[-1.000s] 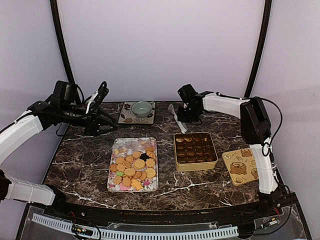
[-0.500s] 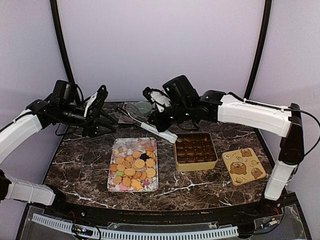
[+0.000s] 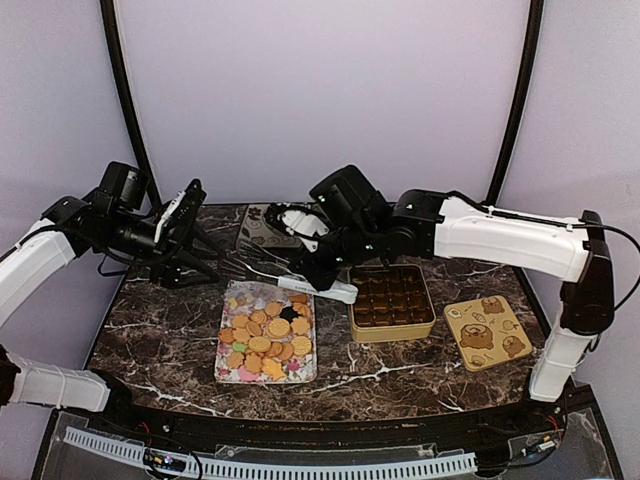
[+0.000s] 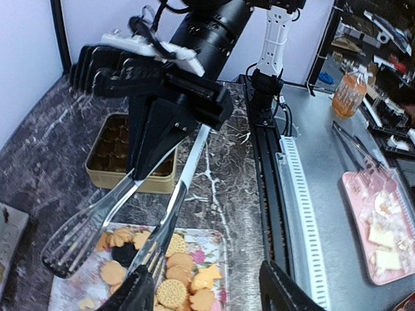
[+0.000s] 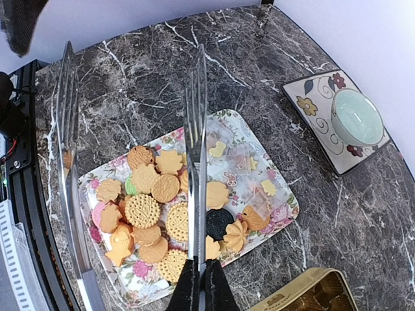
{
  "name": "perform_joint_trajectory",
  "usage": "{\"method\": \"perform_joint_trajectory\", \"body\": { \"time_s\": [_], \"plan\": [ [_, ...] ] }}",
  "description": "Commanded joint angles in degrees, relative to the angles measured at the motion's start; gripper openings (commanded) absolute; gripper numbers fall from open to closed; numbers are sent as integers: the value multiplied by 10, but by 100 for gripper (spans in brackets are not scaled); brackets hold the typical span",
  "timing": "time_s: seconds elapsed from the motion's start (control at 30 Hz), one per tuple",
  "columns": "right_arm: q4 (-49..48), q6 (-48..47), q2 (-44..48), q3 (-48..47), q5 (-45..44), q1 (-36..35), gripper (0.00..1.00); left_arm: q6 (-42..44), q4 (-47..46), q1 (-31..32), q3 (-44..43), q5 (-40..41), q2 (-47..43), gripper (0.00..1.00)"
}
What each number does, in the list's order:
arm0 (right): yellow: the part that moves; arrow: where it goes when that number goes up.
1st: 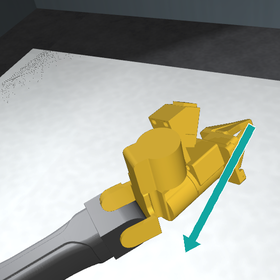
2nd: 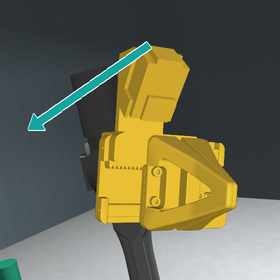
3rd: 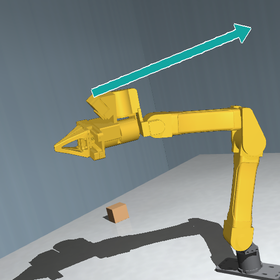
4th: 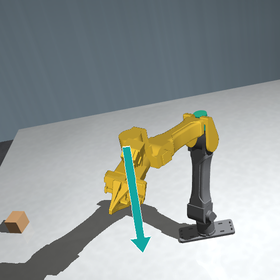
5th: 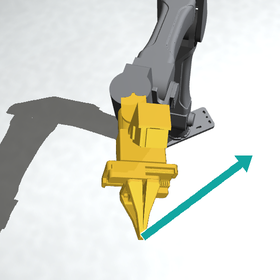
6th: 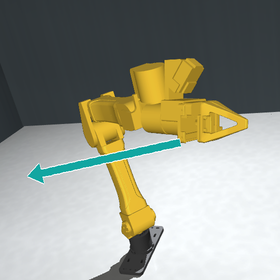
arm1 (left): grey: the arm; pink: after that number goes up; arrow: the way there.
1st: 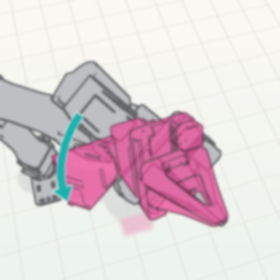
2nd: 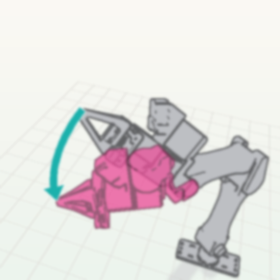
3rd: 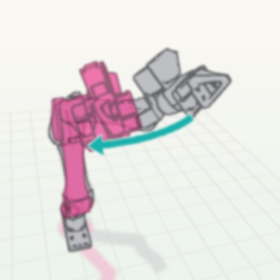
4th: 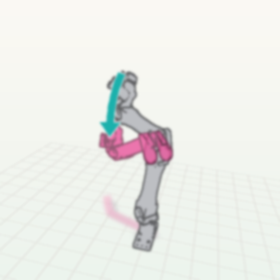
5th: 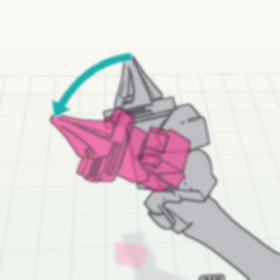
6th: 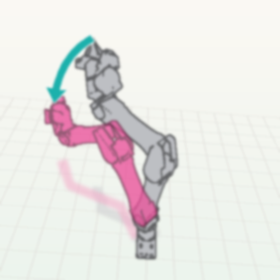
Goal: Pack the cookies
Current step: Pass from the right arm to the left
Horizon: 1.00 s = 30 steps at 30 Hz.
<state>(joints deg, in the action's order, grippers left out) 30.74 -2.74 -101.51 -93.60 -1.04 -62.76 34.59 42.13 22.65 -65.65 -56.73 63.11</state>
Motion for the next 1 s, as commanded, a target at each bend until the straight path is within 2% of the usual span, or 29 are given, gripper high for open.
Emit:
{"method": "perform_joint_trajectory", "body": {
  "time_s": [0.0, 0.1, 0.23, 0.43, 0.53, 0.77, 0.9, 0.97],
  "plan": [
    [10, -34, 5, -49, -5, -24, 0, 36, 74, -2, -15, -24, 18, 65],
    [43, -53, -12, -84, -21, -37, 0, 45, 72, -2, -20, -12, 23, 75],
    [62, -64, -27, -105, -34, -46, 0, 45, 63, -2, -17, -4, 18, 74],
    [68, -69, -40, -127, -31, -54, 0, 52, 54, 0, -5, 3, 12, 69],
    [73, -68, -52, -142, -29, -55, 0, 68, 68, 2, -6, -7, 13, 58],
    [64, -64, -83, -200, -4, -56, 0, 92, 98, 10, -2, -15, 44, 15],
    [73, -65, -103, -220, 8, -55, 0, 91, 82, 10, 0, -1, 44, 8],
    [74, -63, -104, -217, 6, -56, 0, 90, 76, 10, 2, -5, 38, 1]
  ]
}}
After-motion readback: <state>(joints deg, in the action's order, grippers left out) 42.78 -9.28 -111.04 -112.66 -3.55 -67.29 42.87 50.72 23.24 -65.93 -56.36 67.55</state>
